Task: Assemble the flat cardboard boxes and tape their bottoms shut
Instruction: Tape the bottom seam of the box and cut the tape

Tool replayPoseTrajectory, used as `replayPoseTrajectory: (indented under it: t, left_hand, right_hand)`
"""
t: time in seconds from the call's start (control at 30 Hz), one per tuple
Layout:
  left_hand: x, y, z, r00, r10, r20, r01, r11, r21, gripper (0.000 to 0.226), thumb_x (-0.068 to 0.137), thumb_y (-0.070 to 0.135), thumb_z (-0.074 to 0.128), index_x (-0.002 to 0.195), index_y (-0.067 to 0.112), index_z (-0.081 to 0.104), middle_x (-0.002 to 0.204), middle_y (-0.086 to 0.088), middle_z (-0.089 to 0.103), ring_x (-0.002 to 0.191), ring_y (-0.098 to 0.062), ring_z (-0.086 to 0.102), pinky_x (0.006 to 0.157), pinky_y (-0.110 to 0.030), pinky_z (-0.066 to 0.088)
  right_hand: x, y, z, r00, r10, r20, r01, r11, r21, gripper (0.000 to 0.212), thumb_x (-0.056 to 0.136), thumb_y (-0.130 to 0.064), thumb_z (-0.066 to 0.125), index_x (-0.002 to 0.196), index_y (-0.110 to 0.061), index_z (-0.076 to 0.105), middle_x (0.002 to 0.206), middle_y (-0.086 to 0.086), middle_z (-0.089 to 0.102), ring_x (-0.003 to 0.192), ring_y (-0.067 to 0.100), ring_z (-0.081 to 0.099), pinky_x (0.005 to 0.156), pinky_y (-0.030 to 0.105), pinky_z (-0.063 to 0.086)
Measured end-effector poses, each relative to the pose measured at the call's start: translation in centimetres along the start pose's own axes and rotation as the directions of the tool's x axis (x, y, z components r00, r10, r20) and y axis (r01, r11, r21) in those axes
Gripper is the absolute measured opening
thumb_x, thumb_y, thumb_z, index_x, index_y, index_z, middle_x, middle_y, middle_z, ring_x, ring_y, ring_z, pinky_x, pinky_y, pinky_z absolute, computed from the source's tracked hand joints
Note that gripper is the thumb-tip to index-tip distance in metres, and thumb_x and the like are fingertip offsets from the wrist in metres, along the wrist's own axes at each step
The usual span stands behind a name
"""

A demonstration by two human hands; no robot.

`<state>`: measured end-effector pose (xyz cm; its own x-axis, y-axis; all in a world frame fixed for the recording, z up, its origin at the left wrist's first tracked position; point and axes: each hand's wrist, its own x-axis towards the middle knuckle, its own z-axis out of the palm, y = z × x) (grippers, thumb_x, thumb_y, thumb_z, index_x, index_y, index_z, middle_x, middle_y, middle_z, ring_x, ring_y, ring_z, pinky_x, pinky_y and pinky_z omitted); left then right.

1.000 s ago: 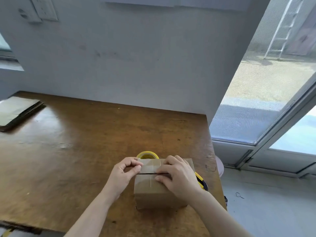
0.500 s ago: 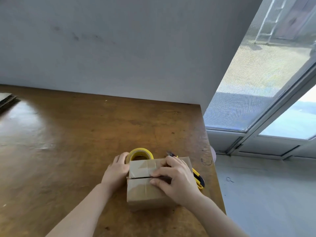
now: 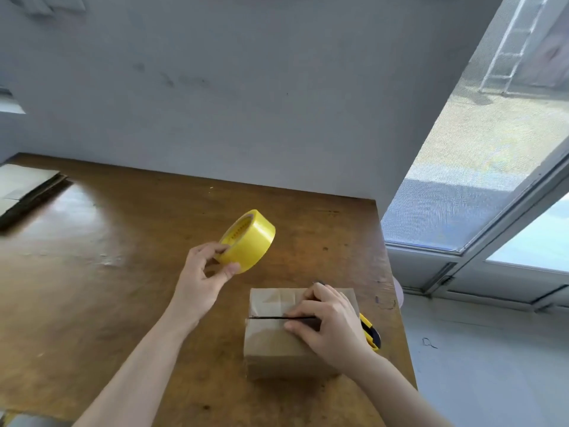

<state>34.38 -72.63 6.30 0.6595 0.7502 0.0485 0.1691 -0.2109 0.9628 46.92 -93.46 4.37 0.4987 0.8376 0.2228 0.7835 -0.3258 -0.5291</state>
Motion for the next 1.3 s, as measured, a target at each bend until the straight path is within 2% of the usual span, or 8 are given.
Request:
replayPoseTrajectory:
  t: [0.13, 0.3, 0.57, 0.67, 0.73, 1.0, 1.13, 1.3]
  left_hand:
    - [-4.1, 3.5, 0.3, 0.992, 0.002, 0.130, 0.042, 0.942, -0.334, 0.042, 0.065, 0.049, 0.084, 0.102, 0.037, 0.069, 0.114, 0.001, 0.063, 0.100, -0.013, 0.062, 0.079, -0.026, 0.053]
    - [-8.7, 3.5, 3.7, 0.972, -0.123, 0.200, 0.213, 0.820, -0.531, 0.017, 0.070, 0.015, 0.070, 0.084, 0.022, 0.074, 0.082, 0.001, 0.070, 0.079, -0.011, 0.062, 0.076, -0.029, 0.049]
    - [-9.0, 2.5, 4.5, 0.973, -0.178, 0.150, 0.219, 0.920, -0.325, 0.038, 0.063, 0.021, 0.079, 0.100, 0.015, 0.069, 0.117, -0.008, 0.061, 0.092, -0.009, 0.065, 0.074, -0.021, 0.053]
    - [-9.4, 3.3, 5.1, 0.979, -0.127, 0.160, 0.170, 0.941, -0.292, 0.026, 0.068, 0.009, 0.079, 0.092, 0.013, 0.069, 0.122, -0.007, 0.049, 0.088, -0.001, 0.065, 0.080, -0.032, 0.058]
    - [-9.5, 3.6, 5.4, 0.985, -0.075, 0.154, 0.121, 0.941, -0.315, 0.033, 0.064, 0.013, 0.082, 0.093, 0.014, 0.068, 0.122, -0.010, 0.047, 0.086, 0.002, 0.065, 0.077, -0.026, 0.057]
    - [-9.4, 3.1, 4.2, 0.963, -0.059, 0.264, 0.143, 0.940, -0.311, 0.117, 0.046, 0.082, 0.073, 0.142, 0.036, 0.026, 0.126, 0.004, 0.056, 0.108, 0.007, 0.059, 0.082, -0.006, 0.046]
    - [-9.7, 2.9, 4.2, 0.953, -0.038, 0.302, 0.140, 0.936, -0.323, 0.088, 0.069, 0.079, 0.062, 0.136, 0.024, 0.051, 0.127, 0.000, 0.062, 0.118, -0.010, 0.059, 0.098, -0.026, 0.048]
    - [-9.9, 3.8, 4.1, 0.978, -0.082, 0.192, 0.156, 0.897, -0.413, 0.023, 0.082, 0.030, 0.067, 0.102, 0.021, 0.074, 0.106, -0.001, 0.074, 0.100, -0.012, 0.068, 0.077, -0.018, 0.052]
  right_hand:
    - [0.0, -0.2, 0.0, 1.000, -0.005, -0.021, 0.005, 1.000, 0.008, 0.029, 0.079, -0.061, 0.056, 0.089, -0.039, 0.073, 0.086, -0.017, 0.051, 0.083, 0.005, 0.050, 0.078, 0.026, 0.042]
    - [0.0, -0.3, -0.1, 1.000, -0.005, -0.026, 0.006, 1.000, 0.016, 0.027, 0.076, -0.057, 0.062, 0.088, -0.037, 0.075, 0.084, -0.018, 0.049, 0.083, 0.008, 0.052, 0.076, 0.029, 0.046]
    - [-1.5, -2.2, -3.0, 0.874, -0.021, -0.486, 0.085, 0.990, 0.109, 0.022, 0.075, -0.032, 0.063, 0.087, -0.013, 0.059, 0.095, -0.009, 0.052, 0.090, 0.011, 0.049, 0.076, 0.018, 0.038]
    - [-1.2, -4.0, -4.9, 0.943, -0.271, -0.193, 0.257, 0.962, -0.096, 0.060, 0.074, -0.043, 0.065, 0.129, -0.020, 0.055, 0.138, -0.001, 0.048, 0.136, 0.020, 0.037, 0.113, 0.034, 0.026]
    - [-0.5, -4.1, -5.3, 0.941, -0.337, -0.028, 0.320, 0.915, -0.246, 0.056, 0.075, -0.047, 0.063, 0.128, -0.031, 0.056, 0.133, -0.005, 0.050, 0.140, 0.019, 0.033, 0.119, 0.042, 0.019]
    - [-0.7, -3.6, -6.3, 0.984, -0.124, -0.125, 0.134, 0.988, 0.082, 0.038, 0.064, -0.050, 0.071, 0.083, -0.023, 0.052, 0.083, -0.016, 0.049, 0.086, 0.009, 0.044, 0.079, 0.017, 0.034]
    - [-1.1, -4.2, -7.0, 0.998, 0.029, -0.053, -0.007, 0.926, 0.378, 0.039, 0.058, -0.048, 0.068, 0.078, -0.019, 0.049, 0.075, -0.011, 0.048, 0.073, 0.009, 0.044, 0.063, 0.018, 0.035]
    - [-1.3, -3.8, -6.1, 0.995, 0.097, 0.034, -0.102, 0.893, 0.439, 0.041, 0.056, -0.050, 0.064, 0.074, -0.016, 0.048, 0.065, -0.013, 0.043, 0.060, 0.005, 0.039, 0.056, 0.020, 0.032]
